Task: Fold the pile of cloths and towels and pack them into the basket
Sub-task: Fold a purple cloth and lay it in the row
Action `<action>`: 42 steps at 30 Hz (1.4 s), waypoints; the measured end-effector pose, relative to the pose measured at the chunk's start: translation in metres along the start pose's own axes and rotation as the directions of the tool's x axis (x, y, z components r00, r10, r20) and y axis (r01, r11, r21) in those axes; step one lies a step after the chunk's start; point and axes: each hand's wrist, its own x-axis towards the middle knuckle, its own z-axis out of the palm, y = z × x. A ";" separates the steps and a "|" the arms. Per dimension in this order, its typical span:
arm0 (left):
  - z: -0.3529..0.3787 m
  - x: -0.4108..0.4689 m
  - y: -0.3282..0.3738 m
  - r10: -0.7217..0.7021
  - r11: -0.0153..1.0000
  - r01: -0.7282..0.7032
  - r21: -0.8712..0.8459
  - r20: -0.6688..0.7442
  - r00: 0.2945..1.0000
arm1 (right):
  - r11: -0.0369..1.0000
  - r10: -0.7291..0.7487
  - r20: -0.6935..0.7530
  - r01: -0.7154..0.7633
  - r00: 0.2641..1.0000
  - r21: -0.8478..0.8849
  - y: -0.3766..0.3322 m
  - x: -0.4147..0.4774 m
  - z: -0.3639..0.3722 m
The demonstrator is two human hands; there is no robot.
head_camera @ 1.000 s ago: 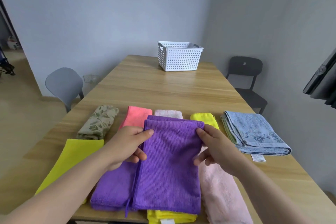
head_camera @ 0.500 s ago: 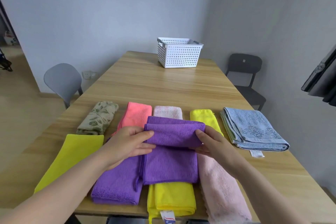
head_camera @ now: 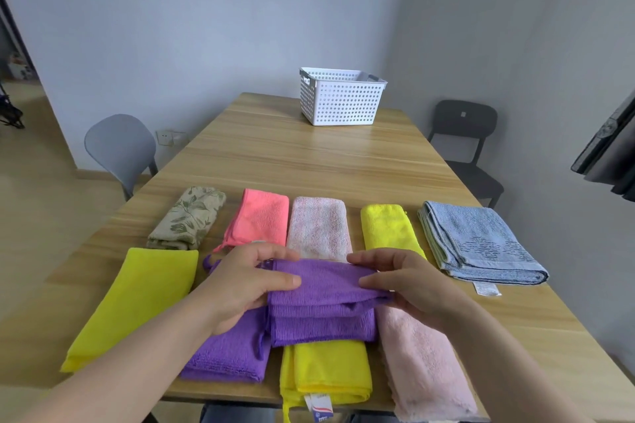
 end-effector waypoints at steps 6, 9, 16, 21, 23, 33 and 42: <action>-0.002 -0.010 -0.018 0.150 0.954 -0.164 0.250 0.072 0.986 | 0.997 -0.034 0.102 0.041 0.994 -0.067 0.016 -0.004 -0.008; -0.002 -0.010 -0.023 0.192 0.887 -0.210 0.412 0.085 0.978 | 0.964 -0.127 0.103 0.148 0.986 -0.221 0.023 -0.003 -0.006; -0.002 -0.010 -0.034 0.353 0.778 -0.238 0.582 -0.091 0.931 | 0.757 -0.340 0.047 0.303 0.939 -0.579 0.027 -0.003 -0.001; -0.006 -0.006 -0.036 0.283 0.804 -0.144 0.577 -0.159 0.946 | 0.577 -0.409 0.037 0.290 0.912 -0.764 0.023 -0.002 0.002; -0.006 -0.002 -0.034 0.253 0.813 -0.090 0.575 -0.209 0.945 | 0.556 -0.402 0.058 0.294 0.914 -0.777 0.021 -0.002 0.001; -0.013 0.011 -0.030 0.123 0.797 0.036 0.603 -0.220 0.968 | 0.557 -0.416 0.071 0.316 0.907 -0.768 0.023 -0.004 -0.001; -0.012 0.014 -0.032 0.076 0.900 0.053 0.432 -0.276 0.958 | 0.557 -0.428 0.077 0.329 0.901 -0.762 0.023 -0.003 0.000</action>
